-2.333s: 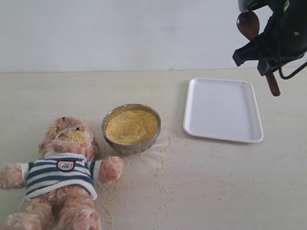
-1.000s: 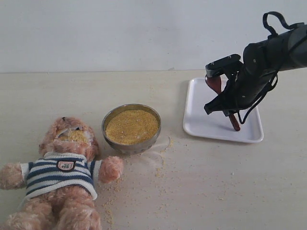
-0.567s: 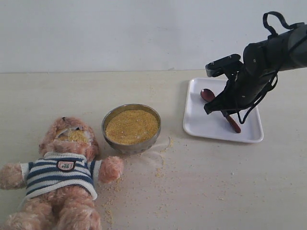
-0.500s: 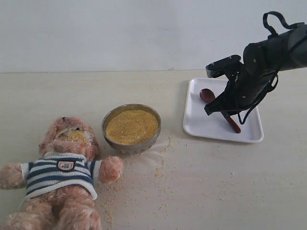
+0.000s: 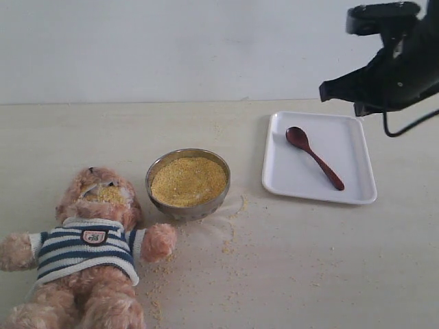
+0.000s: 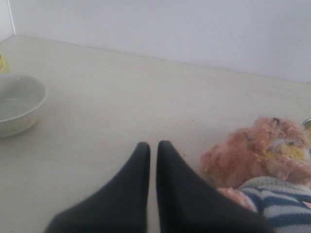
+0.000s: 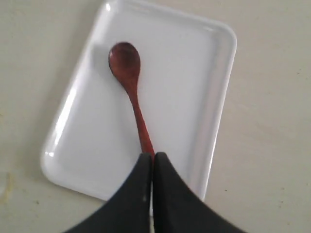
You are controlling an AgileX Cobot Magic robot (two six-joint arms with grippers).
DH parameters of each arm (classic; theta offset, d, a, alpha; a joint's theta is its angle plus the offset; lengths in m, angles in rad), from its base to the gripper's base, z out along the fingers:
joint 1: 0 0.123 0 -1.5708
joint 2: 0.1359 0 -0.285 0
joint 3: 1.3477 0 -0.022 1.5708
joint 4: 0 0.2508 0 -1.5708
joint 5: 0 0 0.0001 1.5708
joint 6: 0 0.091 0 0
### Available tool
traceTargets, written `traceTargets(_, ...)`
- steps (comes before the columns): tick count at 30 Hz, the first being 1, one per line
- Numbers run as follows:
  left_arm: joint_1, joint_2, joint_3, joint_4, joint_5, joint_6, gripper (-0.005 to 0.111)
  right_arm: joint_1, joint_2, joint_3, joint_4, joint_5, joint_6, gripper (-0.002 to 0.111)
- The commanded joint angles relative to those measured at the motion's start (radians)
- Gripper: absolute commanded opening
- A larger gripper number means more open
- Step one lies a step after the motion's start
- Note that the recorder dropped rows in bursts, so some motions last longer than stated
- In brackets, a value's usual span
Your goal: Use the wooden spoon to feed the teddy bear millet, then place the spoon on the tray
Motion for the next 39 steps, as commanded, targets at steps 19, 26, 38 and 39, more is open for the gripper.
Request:
traceTargets(19,0.002,-0.001,0.004,0.005,-0.002,-0.001,0.005,-0.052,-1.173,0.72,0.0,-0.388,-0.154,0.0)
traceTargets(26,0.002,-0.001,0.004,0.005,-0.002,-0.001,0.005,-0.051,-1.302,0.72,-0.028,-0.009,0.1,0.0)
traceTargets(38,0.002,-0.001,0.004,0.005,-0.002,-0.001,0.005,-0.295,-1.599,0.949,-0.276,-0.239,0.355,0.0)
traceTargets(39,0.002,-0.005,0.004,0.005,0.001,-0.001,0.005,-0.294,-1.599,0.999,-0.272,-0.28,0.39,0.0)
